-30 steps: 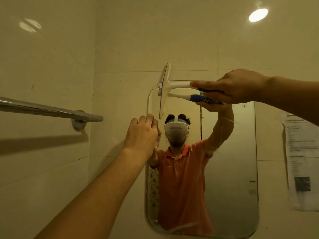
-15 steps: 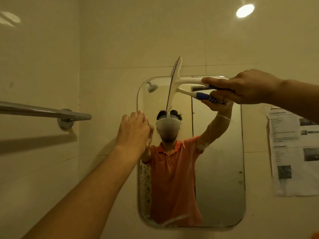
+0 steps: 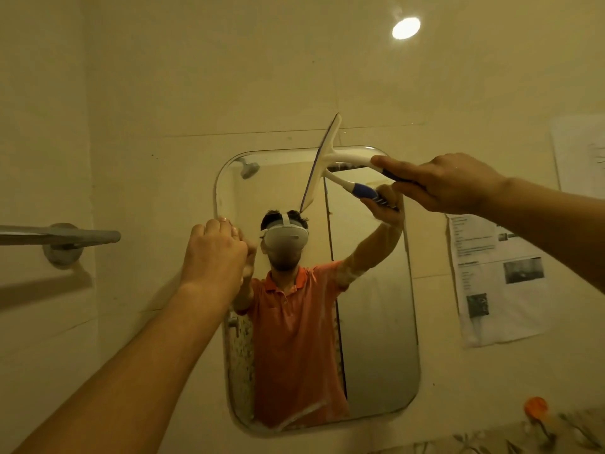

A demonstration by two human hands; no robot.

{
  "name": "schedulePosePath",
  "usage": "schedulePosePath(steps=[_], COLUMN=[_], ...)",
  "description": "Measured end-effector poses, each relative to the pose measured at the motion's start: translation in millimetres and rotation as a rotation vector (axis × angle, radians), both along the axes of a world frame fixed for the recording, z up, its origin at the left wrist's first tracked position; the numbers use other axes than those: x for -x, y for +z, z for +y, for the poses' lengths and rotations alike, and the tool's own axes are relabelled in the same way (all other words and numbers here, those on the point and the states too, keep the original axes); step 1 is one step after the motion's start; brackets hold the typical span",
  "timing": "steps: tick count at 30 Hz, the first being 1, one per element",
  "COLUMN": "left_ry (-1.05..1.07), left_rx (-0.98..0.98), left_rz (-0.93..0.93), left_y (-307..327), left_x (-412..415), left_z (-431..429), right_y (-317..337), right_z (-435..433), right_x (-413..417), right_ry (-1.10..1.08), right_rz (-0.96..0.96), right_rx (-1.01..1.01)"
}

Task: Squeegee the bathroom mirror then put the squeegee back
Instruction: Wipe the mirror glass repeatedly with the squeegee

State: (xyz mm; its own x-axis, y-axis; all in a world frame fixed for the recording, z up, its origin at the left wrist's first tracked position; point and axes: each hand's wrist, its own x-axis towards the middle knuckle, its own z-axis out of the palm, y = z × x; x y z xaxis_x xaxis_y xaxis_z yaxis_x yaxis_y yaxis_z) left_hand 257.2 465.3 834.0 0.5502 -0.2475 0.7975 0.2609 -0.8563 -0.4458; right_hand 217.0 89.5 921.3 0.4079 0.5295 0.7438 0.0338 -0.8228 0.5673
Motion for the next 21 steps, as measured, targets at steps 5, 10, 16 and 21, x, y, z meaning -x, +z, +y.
schedulePosePath(steps=[5, 10, 16, 21], left_ry=[0.015, 0.014, 0.005, -0.01], left_rx=[-0.005, 0.001, 0.006, 0.002], left_rz=[-0.002, -0.01, -0.029, -0.043], left_y=[1, 0, -1, -1], left_x=[5, 7, 6, 7], left_z=[-1, -2, 0, 2], right_y=[-20, -45, -72, -92], right_z=[-6, -1, 17, 40], right_x=[-1, -10, -21, -27], right_ry=[-0.03, 0.012, 0.095, 0.121], right_rz=[-0.014, -0.023, -0.035, -0.042], right_rx=[-0.073, -0.185, -0.327, -0.418])
